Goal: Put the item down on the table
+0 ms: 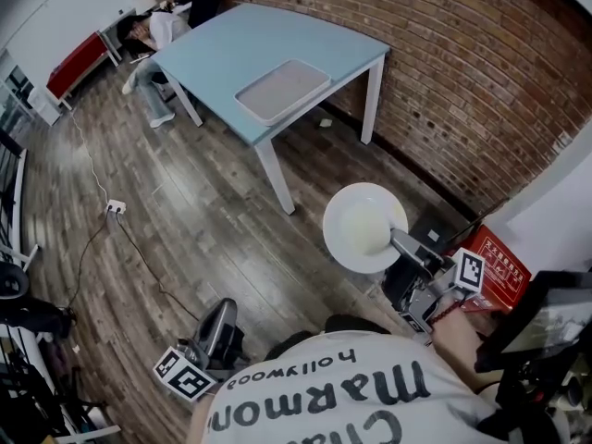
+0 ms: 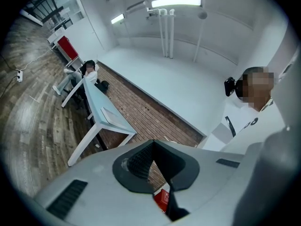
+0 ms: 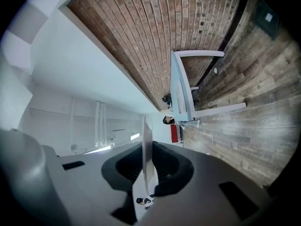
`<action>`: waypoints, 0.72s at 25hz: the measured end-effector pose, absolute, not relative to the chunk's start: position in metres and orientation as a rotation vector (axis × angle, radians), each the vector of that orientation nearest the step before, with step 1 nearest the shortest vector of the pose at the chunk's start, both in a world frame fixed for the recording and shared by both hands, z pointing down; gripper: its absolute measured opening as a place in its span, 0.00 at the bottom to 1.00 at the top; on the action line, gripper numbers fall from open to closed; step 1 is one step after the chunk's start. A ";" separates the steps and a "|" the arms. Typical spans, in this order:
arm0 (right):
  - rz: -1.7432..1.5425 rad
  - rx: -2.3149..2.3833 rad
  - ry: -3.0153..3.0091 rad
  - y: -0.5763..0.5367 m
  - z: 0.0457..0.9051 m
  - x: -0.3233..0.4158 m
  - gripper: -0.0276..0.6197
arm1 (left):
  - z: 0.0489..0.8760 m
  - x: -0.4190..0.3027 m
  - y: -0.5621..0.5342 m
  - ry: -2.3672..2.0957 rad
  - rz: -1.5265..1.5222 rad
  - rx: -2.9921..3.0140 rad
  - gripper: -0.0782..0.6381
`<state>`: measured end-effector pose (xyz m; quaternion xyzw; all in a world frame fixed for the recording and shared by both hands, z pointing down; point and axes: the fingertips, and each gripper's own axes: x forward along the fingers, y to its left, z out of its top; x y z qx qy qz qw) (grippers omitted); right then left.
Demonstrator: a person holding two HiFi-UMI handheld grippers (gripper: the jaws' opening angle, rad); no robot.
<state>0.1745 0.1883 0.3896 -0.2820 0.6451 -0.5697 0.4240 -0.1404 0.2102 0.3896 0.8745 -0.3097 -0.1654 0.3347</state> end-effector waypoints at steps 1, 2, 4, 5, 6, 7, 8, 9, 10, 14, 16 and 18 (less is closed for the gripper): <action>-1.425 -0.703 1.597 0.187 0.391 0.176 0.10 | 0.391 -0.140 0.209 -0.809 -0.431 2.276 0.12; -1.422 -0.700 1.579 0.186 0.393 0.179 0.10 | 0.393 -0.139 0.209 -0.807 -0.430 2.273 0.12; -1.406 -0.700 1.562 0.185 0.394 0.184 0.10 | 0.397 -0.135 0.207 -0.798 -0.423 2.274 0.12; -1.398 -0.703 1.567 0.185 0.394 0.186 0.10 | 0.398 -0.133 0.205 -0.794 -0.419 2.277 0.12; -1.390 -0.709 1.580 0.186 0.393 0.187 0.10 | 0.398 -0.131 0.203 -0.791 -0.418 2.280 0.12; -1.383 -0.714 1.594 0.187 0.391 0.189 0.10 | 0.398 -0.129 0.202 -0.788 -0.417 2.284 0.12; -1.376 -0.717 1.604 0.187 0.390 0.192 0.10 | 0.397 -0.126 0.200 -0.783 -0.416 2.289 0.12; -1.369 -0.715 1.608 0.188 0.388 0.195 0.10 | 0.395 -0.123 0.198 -0.778 -0.413 2.296 0.12; -1.362 -0.708 1.608 0.188 0.386 0.197 0.10 | 0.393 -0.120 0.196 -0.774 -0.405 2.304 0.12; -1.359 -0.683 1.601 0.188 0.385 0.197 0.10 | 0.390 -0.117 0.199 -0.775 -0.349 2.320 0.12; -1.368 -0.684 1.598 0.187 0.390 0.196 0.10 | 0.393 -0.120 0.201 -0.784 -0.325 2.311 0.12; -1.381 -0.684 1.584 0.186 0.397 0.194 0.10 | 0.398 -0.124 0.202 -0.800 -0.319 2.292 0.12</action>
